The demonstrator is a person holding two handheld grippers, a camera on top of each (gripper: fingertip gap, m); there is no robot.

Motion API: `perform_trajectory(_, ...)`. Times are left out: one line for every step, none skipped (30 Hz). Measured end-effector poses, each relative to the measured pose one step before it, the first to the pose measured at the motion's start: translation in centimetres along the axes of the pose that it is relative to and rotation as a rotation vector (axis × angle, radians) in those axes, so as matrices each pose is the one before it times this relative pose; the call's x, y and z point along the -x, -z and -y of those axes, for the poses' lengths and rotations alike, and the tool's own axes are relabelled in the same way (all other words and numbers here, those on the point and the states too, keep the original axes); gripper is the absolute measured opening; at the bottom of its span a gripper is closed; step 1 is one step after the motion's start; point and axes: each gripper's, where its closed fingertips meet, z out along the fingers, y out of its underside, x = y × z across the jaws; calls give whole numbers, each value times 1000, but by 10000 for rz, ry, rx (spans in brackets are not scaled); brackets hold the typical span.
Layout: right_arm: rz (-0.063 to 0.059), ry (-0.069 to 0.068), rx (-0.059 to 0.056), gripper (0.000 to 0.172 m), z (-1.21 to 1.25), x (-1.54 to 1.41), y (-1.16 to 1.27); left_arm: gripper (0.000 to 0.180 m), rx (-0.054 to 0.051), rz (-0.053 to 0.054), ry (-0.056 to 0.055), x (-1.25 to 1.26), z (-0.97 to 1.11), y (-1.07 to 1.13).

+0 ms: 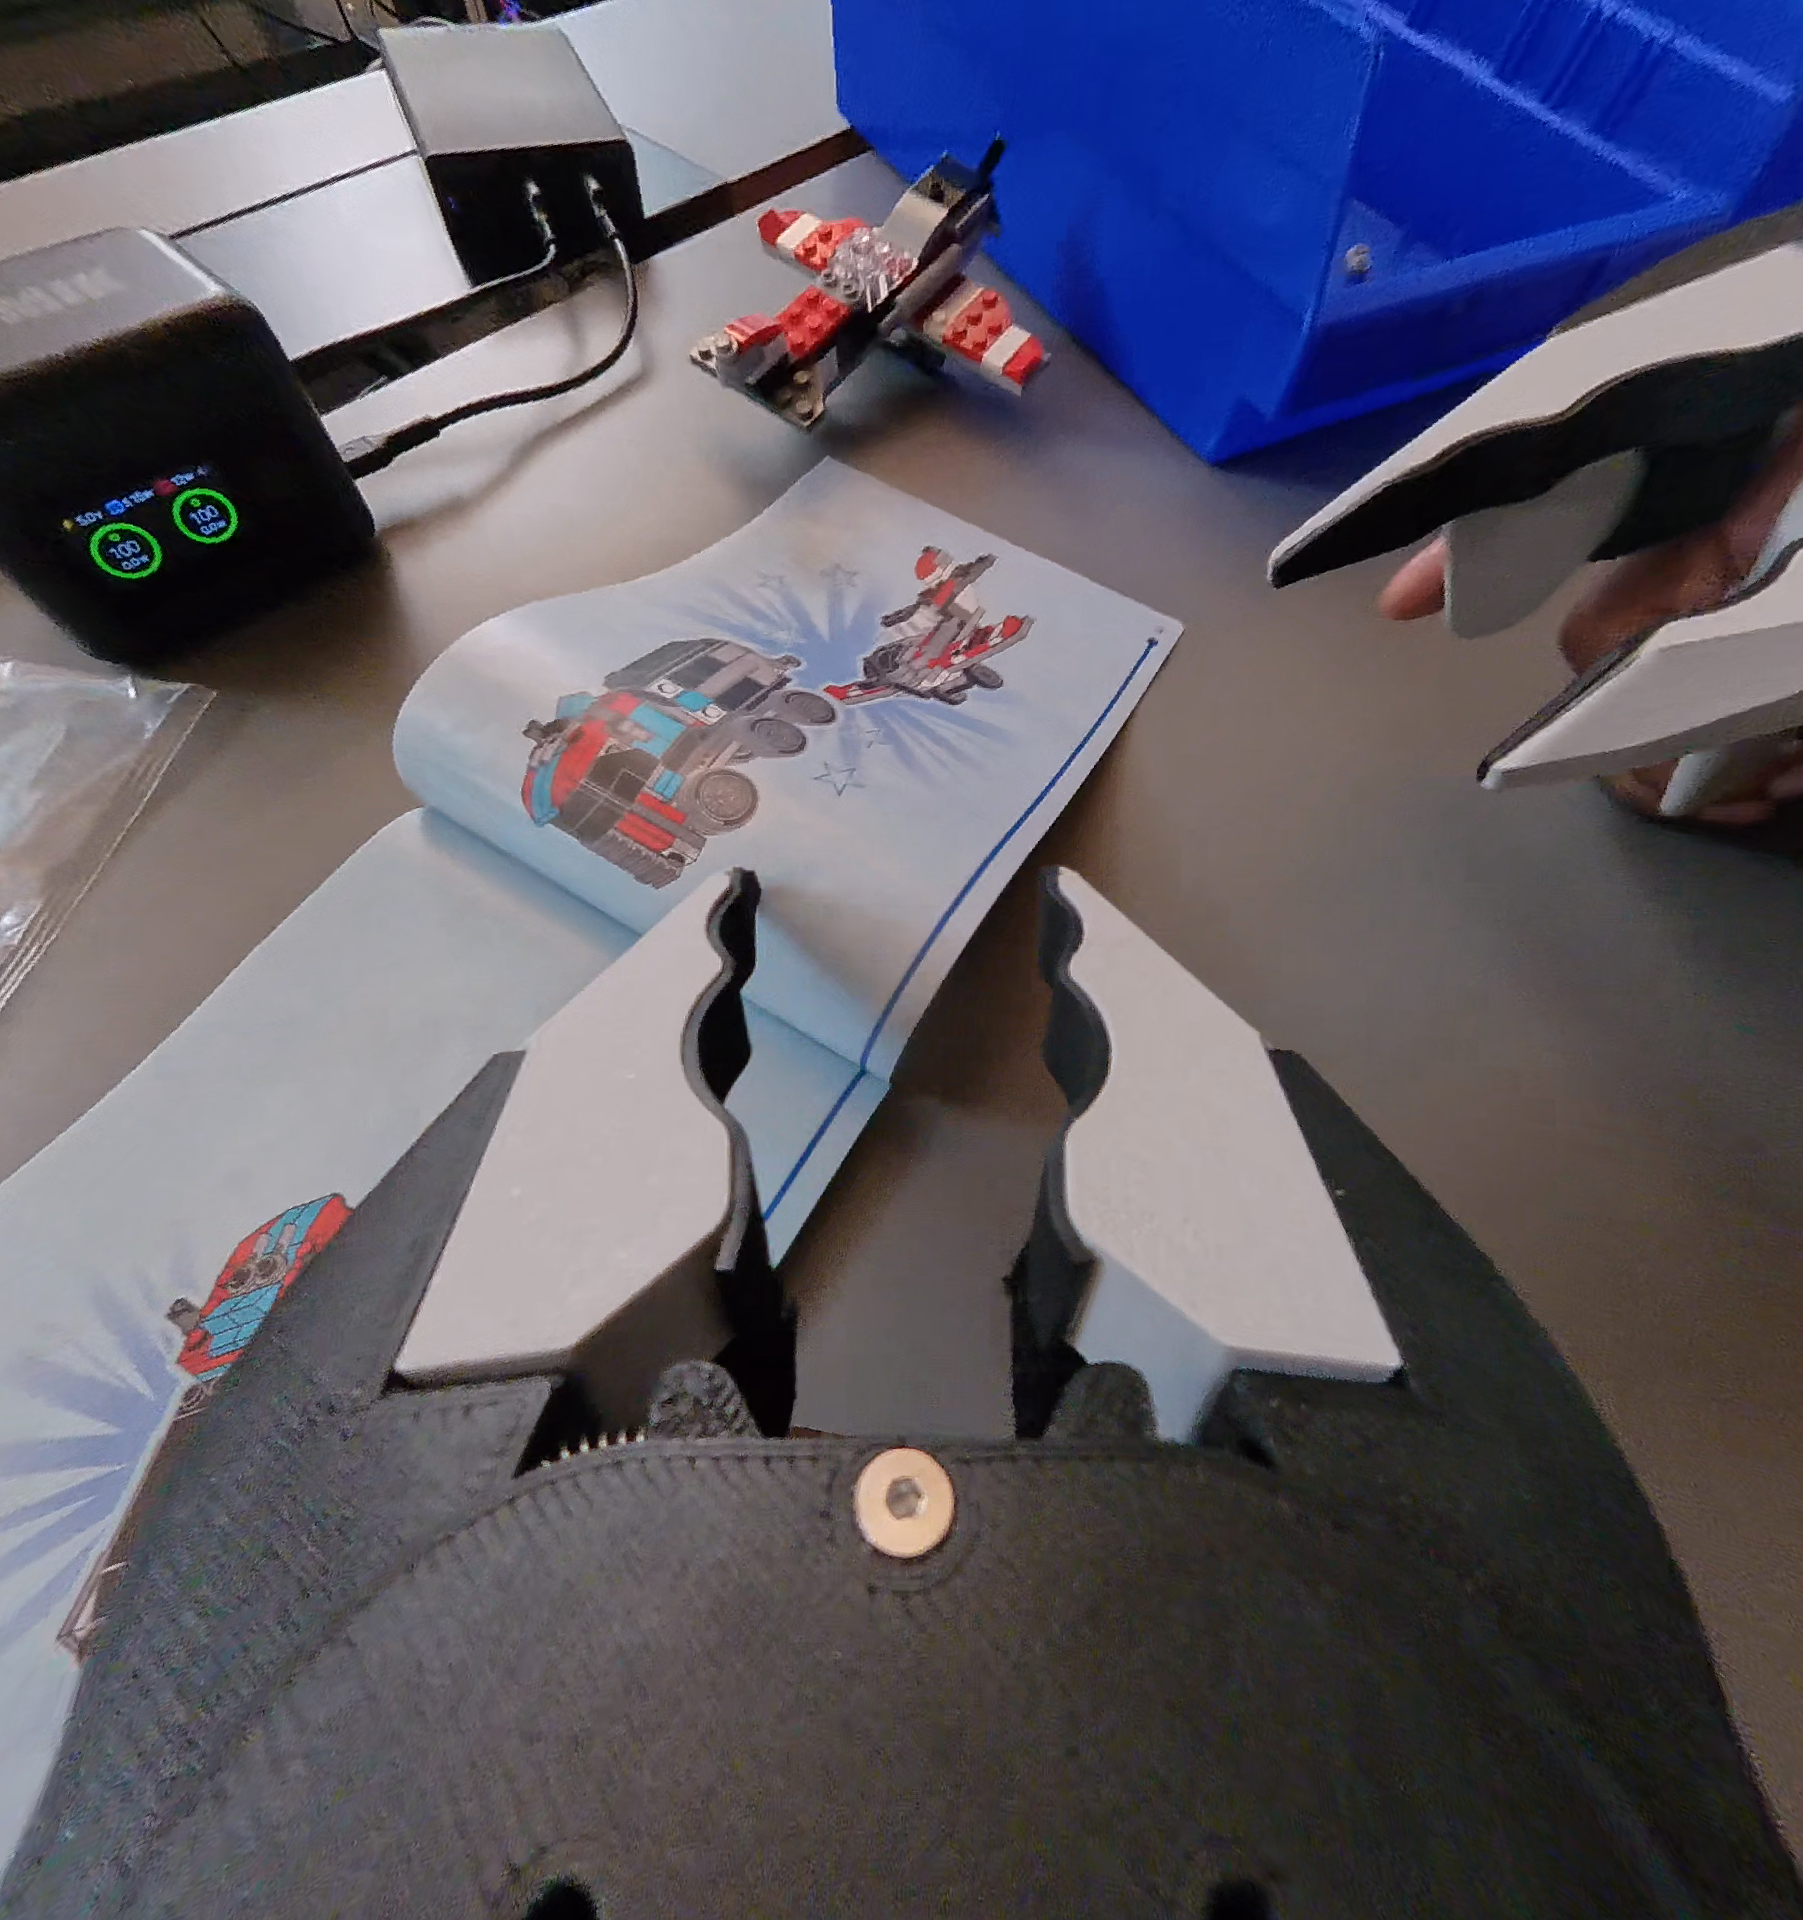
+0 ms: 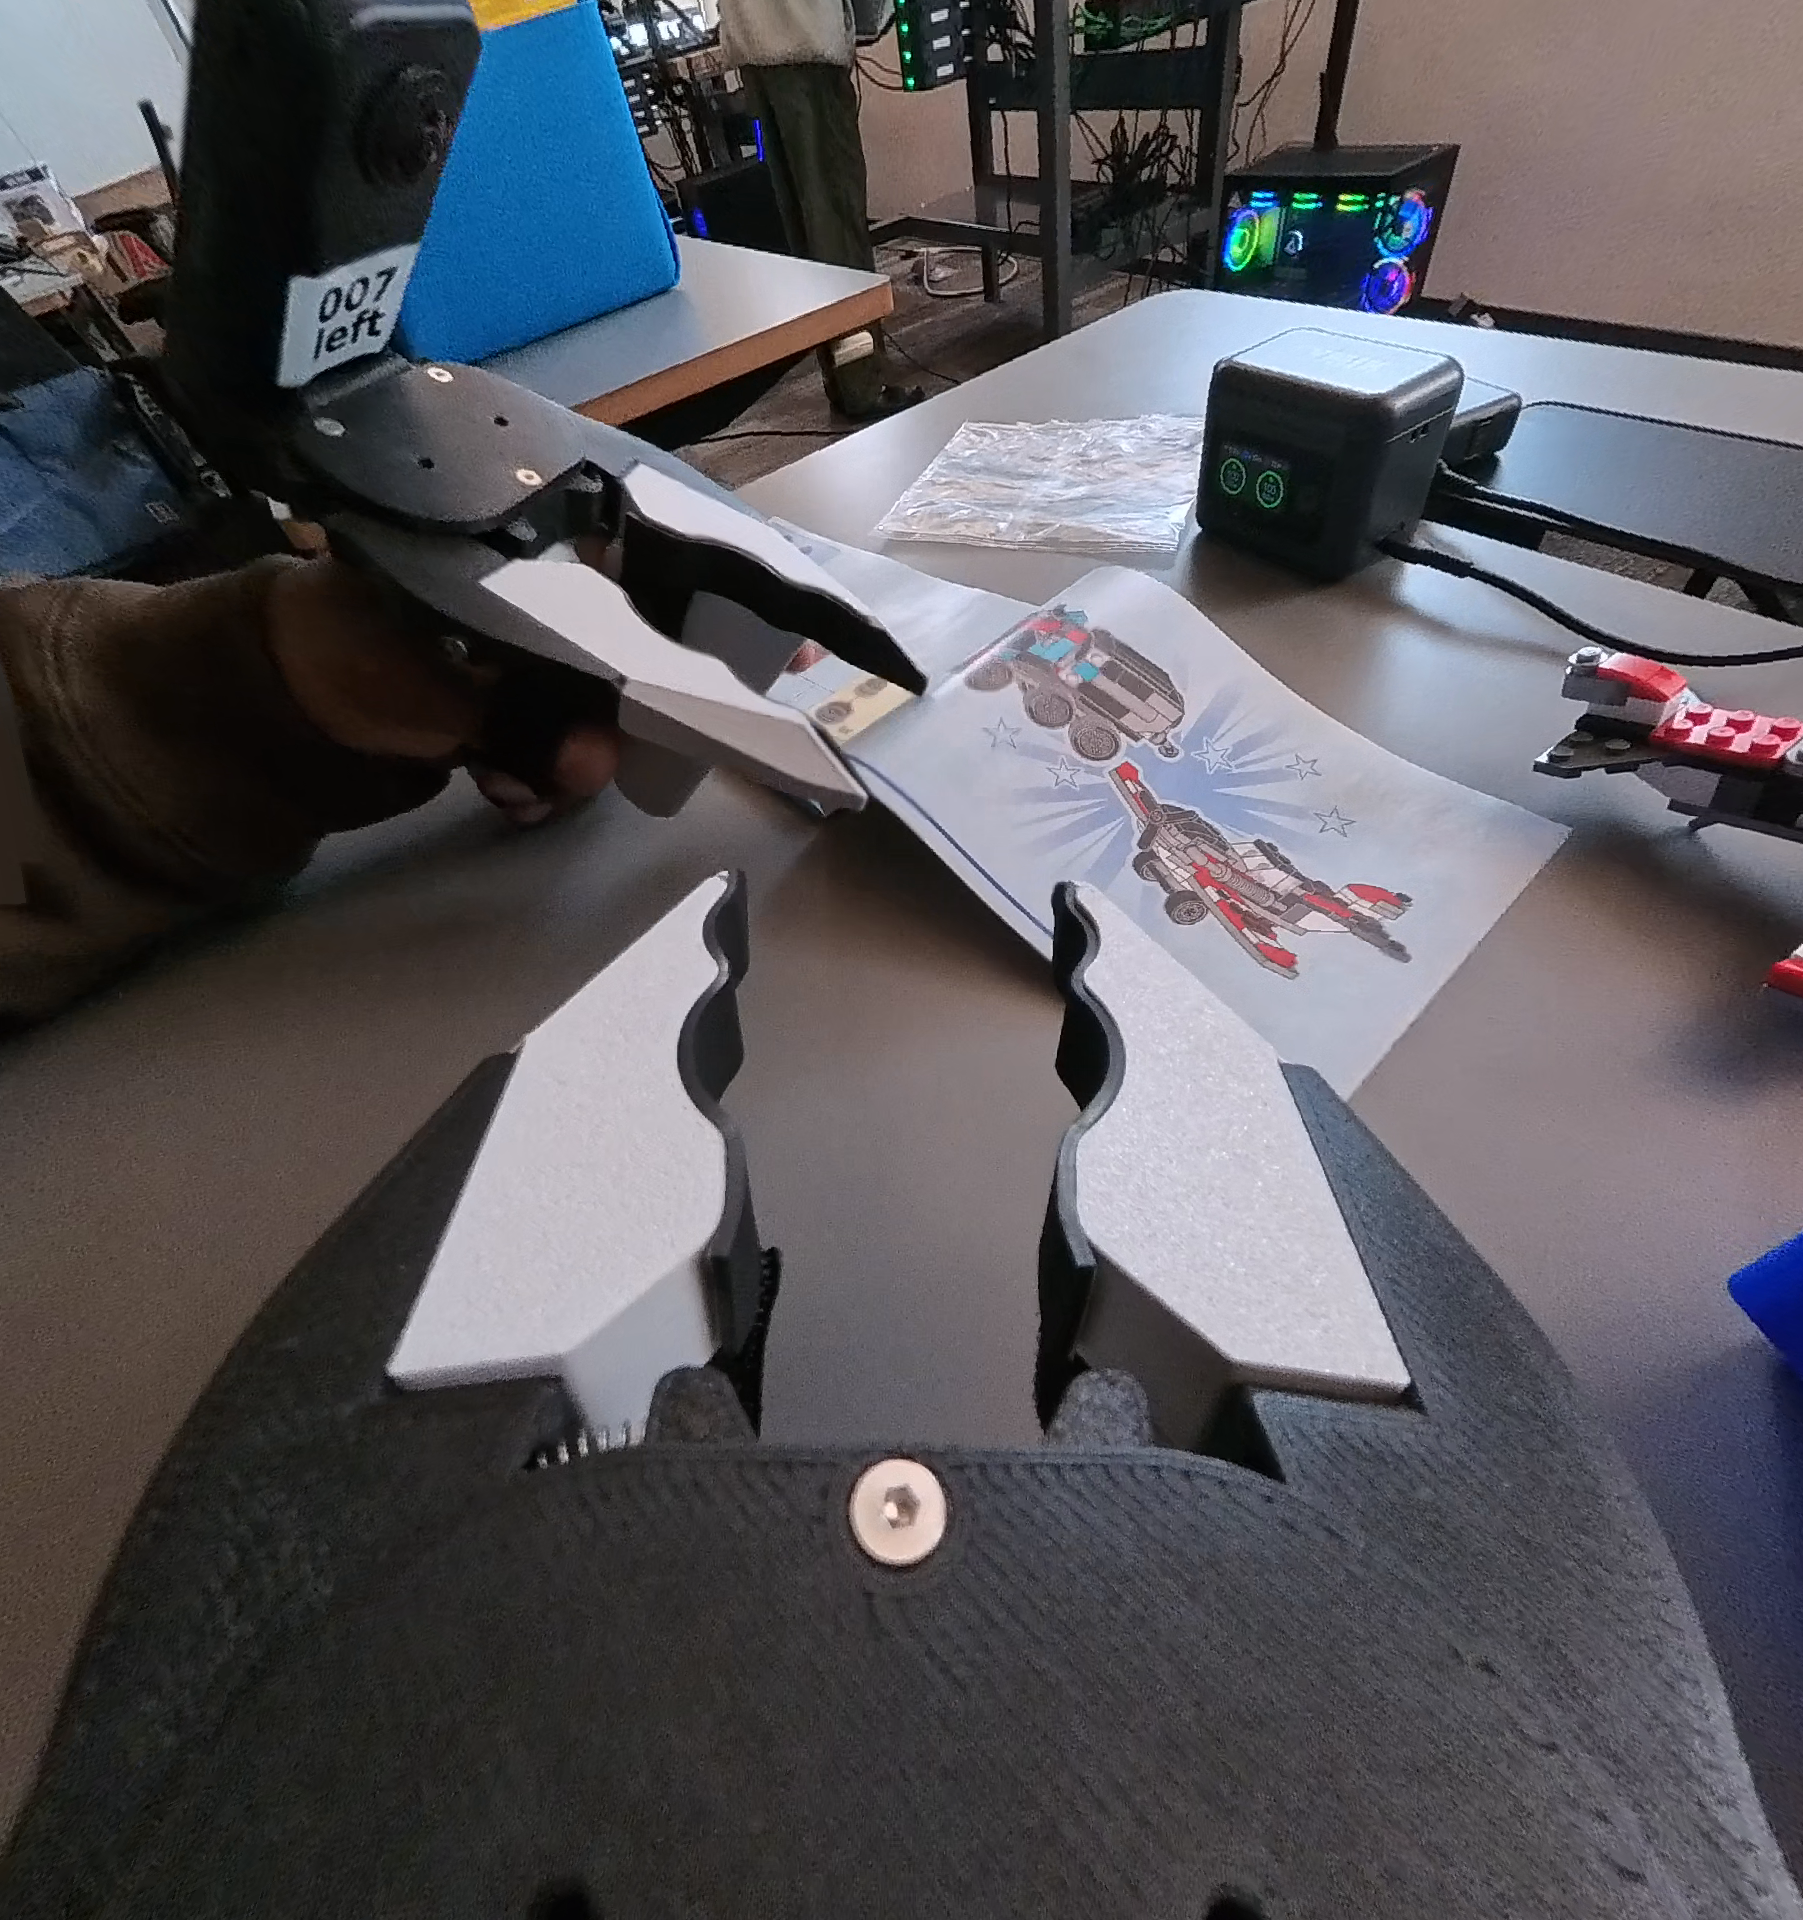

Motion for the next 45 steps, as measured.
perform_trajectory(-2, 13, 10, 59, -10, 10, -15, 57, 44, 40, -96, -56, -69, -101)
perform_trajectory(-4, 16, 9, 59, -11, 14, -12, 57, 7, 28, -72, -67, 16, -59)
perform_trajectory(-3, 23, 14, 59, -19, 25, -14, 57, -16, 19, -69, -82, 53, -23)
perform_trajectory(-3, 33, 22, 59, -28, 34, -21, 57, -25, 12, -61, -63, 66, -5)
perform_trajectory(0, 47, 28, 59, -33, 51, -39, 57, -24, 5, -53, -49, 43, -2)
perform_trajectory(1, 68, 43, 59, -62, 81, -55, 57, -18, 8, -54, -43, 37, 19)
perform_trajectory(-3, 86, 59, 59, -67, 90, -71, 57, -15, 7, -61, -42, 52, 49)
perform_trajectory(-10, 93, 46, 59, -66, 96, -63, 57, -43, 4, -75, -58, 113, 68)
perform_trajectory(-29, 92, 15, 59, -5, 79, -41, 57, -81, 39, -82, 1, 188, 109)
perform_trajectory(-37, 90, -4, 59, 1, 59, -19, 57, -81, 63, -73, 36, 203, 126)
perform_trajectory(-39, 90, -2, 59, 7, 54, -5, 57, -56, 71, -57, 60, 189, 130)
perform_trajectory(-25, 84, -4, 59, 4, 80, -18, 57, -79, 94, -59, 115, 222, 137)
perform_trajectory(-14, 75, 0, 59, 1, 80, -14, 58, -87, 83, -67, 101, 205, 123)
perform_trajectory(-9, 68, 11, 59, -18, 74, -17, 58, -66, 109, -68, 154, 156, 94)
perform_trajectory(6, 52, 13, 59, -16, 74, -19, 59, -59, 130, -76, 195, 102, 35)
perform_trajectory(26, 19, -4, 59, 10, 64, 7, 59, -70, 109, -74, 171, 94, 7)
perform_trajectory(45, -21, -22, 59, 35, 56, 10, 60, -73, 79, -30, 145, 78, -48)
perform_trajectory(55, -56, -21, 59, 23, 45, 18, 61, -36, 66, 23, 147, 7, -105)
perform_trajectory(42, -69, -8, 59, 15, 14, 7, 63, 1, 50, 47, 117, -64, -154)
perform_trajectory(36, -79, -8, 59, 3, -6, 18, 65, 17, 31, 36, 45, -102, -171)
perform_trajectory(31, -75, -6, 59, 6, -20, 7, 67, 42, 12, 21, -10, -138, -192)
perform_trajectory(23, -55, 1, 59, -3, -20, 2, 69, 50, 19, 4, -17, -133, -192)
perform_trajectory(16, -34, 4, 59, 3, -16, -2, 71, 31, 34, -29, -41, -84, -173)
perform_trajectory(8, -14, 10, 59, -14, -3, -16, 73, 45, 57, -80, -40, -47, -130)
perform_trajectory(8, 7, 21, 59, -28, 22, -23, 76, 18, 101, -146, -10, 39, -70)
perform_trajectory(14, 23, 30, 59, -38, 49, -35, 77, -58, 81, -162, -90, 131, -30)
perform_trajectory(9, 29, 38, 59, -46, 43, -39, 77, -71, 15, -113, -200, 155, -21)
perform_trajectory(5, 27, 45, 59, -57, 37, -58, 78, -37, -13, -38, -219, 119, -55)
perform_trajectory(6, 21, 42, 59, -43, 30, -52, 78, -23, 22, -20, -165, 81, -80)
perform_trajectory(4, 10, 33, 59, -42, 17, -48, 78, 10, 104, -60, -32, 28, -83)
perform_trajectory(6, 1, 29, 59, -28, 14, -42, 78, 24, 178, -102, 99, -5, -60)
perform_trajectory(12, -4, 27, 59, -23, 3, -42, 77, 16, 132, -103, 66, -13, -29)
perform_trajectory(17, -6, 22, 59, -22, 17, -33, 77, 6, 71, -79, 16, 5, -15)
perform_trajectory(16, -6, 20, 59, -21, 11, -26, 76, -3, 49, -63, 13, 13, -3)
perform_trajectory(13, -4, 16, 59, -21, 11, -17, 75, 1, 28, -50, 22, -10, -6)
perform_trajectory(13, -3, 7, 59, -4, 15, -7, 74, 2, 23, -49, 31, -10, 9)
perform_trajectory(9, -5, -7, 59, 6, -2, 9, 72, -1, 24, -67, 38, -8, 14)
perform_trajectory(8, -9, -14, 59, 20, 6, 20, 70, 21, 12, -82, 10, -50, -5)
perform_trajectory(10, -14, -15, 59, 15, 3, 12, 69, 51, -59, -92, -116, -76, -21)
perform_trajectory(12, -20, -16, 59, 24, -15, 26, 68, 47, -91, -87, -163, -55, -32)
perform_trajectory(11, -27, -14, 59, 13, -13, 23, 68, 39, -79, -99, -183, -22, -33)
perform_trajectory(11, -30, -12, 59, 13, -20, 21, 67, 31, -64, -138, -175, -10, -21)
perform_trajectory(12, -33, -10, 59, 7, -21, 31, 64, 54, -47, -162, -149, -44, -8)
perform_trajectory(10, -33, -12, 59, 18, -25, 9, 62, 60, -7, -159, -90, -56, -16)
perform_trajectory(7, -30, -7, 59, 9, -22, 16, 61, 52, 4, -143, -64, -56, -7)
